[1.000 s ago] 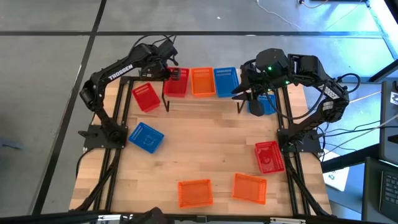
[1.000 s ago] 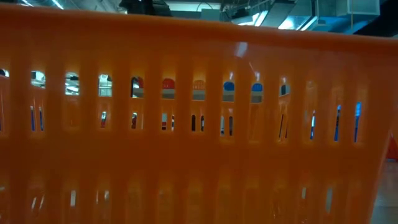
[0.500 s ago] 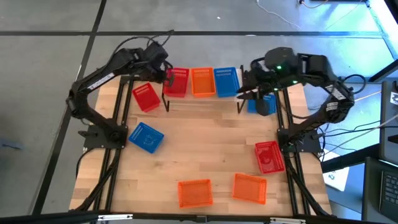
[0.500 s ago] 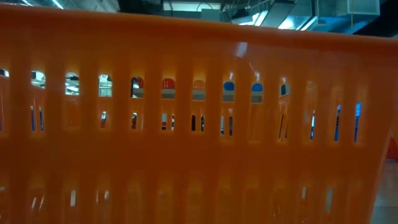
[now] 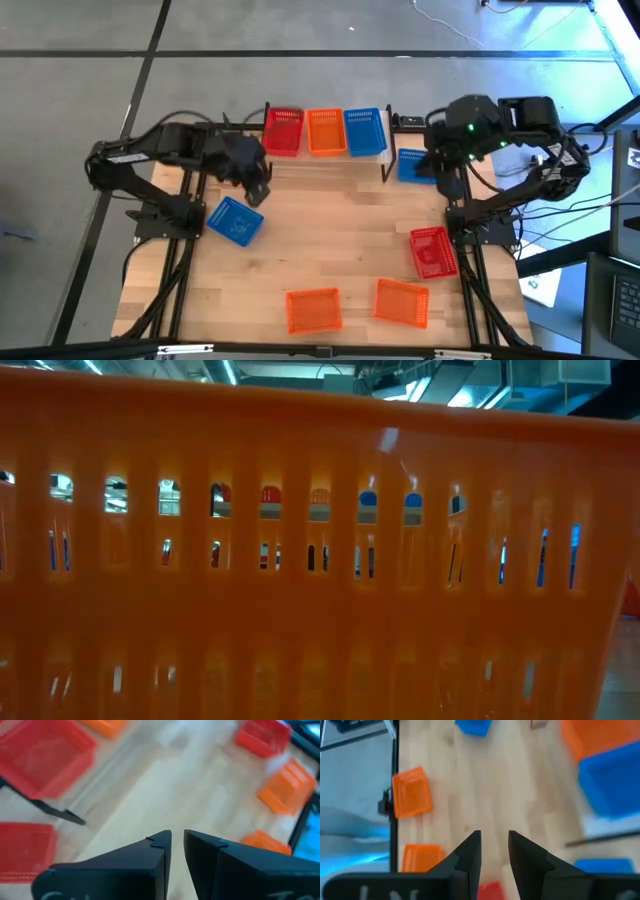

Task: Stack baskets on shelf by color
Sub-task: Stack the right blue basket into the blue basket on the shelf

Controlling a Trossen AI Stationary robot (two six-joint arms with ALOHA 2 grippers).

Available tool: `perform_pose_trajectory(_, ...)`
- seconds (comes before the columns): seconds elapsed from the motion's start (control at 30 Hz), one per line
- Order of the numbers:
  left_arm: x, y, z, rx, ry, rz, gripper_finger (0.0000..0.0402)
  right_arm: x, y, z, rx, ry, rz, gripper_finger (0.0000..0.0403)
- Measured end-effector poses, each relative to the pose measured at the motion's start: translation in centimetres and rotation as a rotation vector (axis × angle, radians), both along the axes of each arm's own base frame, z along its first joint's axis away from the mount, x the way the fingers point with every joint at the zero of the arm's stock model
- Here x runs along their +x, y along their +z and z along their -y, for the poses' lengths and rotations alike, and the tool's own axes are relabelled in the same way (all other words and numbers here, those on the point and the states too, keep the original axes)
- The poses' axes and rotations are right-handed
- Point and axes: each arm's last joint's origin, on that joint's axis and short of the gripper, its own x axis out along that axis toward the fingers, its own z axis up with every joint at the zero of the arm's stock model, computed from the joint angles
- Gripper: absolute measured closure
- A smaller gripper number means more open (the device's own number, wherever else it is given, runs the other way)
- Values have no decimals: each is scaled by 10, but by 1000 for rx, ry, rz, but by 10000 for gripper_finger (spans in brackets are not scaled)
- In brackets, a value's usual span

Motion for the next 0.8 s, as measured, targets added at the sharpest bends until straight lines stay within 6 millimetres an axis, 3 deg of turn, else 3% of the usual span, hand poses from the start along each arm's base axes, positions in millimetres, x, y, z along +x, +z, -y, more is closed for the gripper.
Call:
perform_pose_trajectory(0.17, 5, -5, 33, -3, -138, -22, 360, 4, -39, -4, 72, -52, -170, 307)
perform_pose_trajectory(0.43, 5, -7, 57, -63, -151, -12, 360, 18, -97, -23, 318, 150, -356, 307)
perform_pose_trajectory(0.57, 3, -7, 61, -45, -158, -7, 360, 26, -118, -43, 359, 285, -377, 307)
perform_pose_trajectory(0.8, -1, -8, 72, -38, -203, -20, 360, 41, -139, -88, 339, 497, -238, 307)
